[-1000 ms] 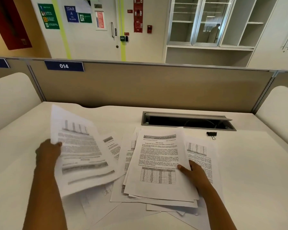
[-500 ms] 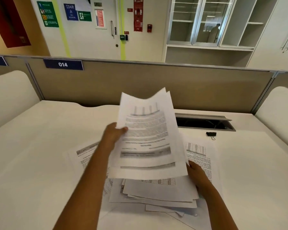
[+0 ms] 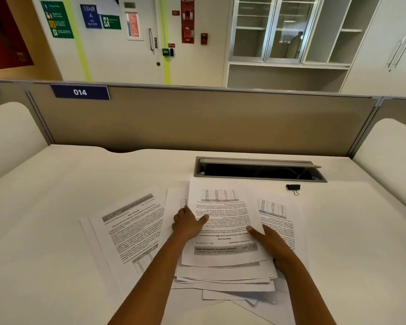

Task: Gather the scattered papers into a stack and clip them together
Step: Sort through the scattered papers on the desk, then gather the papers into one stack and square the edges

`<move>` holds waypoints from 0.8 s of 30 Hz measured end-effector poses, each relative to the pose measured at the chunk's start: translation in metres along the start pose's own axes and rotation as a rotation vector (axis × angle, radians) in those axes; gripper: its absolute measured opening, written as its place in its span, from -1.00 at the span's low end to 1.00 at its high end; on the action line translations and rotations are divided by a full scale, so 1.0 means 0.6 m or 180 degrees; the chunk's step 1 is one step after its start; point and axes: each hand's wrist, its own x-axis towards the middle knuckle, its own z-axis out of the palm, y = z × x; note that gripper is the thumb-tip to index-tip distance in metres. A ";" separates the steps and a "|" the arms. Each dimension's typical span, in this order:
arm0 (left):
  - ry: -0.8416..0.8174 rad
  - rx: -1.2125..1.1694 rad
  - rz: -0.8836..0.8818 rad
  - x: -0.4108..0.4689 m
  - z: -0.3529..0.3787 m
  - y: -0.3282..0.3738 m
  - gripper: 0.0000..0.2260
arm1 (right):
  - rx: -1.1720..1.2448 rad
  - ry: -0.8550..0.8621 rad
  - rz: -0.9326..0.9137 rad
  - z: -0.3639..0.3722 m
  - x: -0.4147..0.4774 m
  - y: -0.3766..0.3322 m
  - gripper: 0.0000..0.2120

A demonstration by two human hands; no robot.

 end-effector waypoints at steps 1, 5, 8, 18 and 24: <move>-0.0046 -0.0207 0.0018 0.003 -0.004 0.000 -0.24 | 0.0017 -0.0041 0.0018 -0.001 -0.001 -0.001 -0.86; 0.0146 -0.1072 -0.0204 -0.004 -0.036 -0.003 -0.32 | 0.0168 0.0022 -0.0114 -0.005 -0.009 -0.007 -0.82; -0.0382 -0.1556 -0.0154 -0.015 -0.061 -0.011 -0.43 | 0.0239 -0.0004 -0.0232 -0.006 -0.017 -0.016 -0.80; 0.0454 -0.2622 0.1554 -0.077 -0.103 0.074 -0.67 | 0.0619 0.0476 -0.1230 0.008 -0.034 -0.111 -0.68; 0.0913 -0.2494 0.1476 -0.098 -0.113 0.097 -0.48 | 0.0696 0.0736 -0.1548 0.013 -0.058 -0.146 -0.61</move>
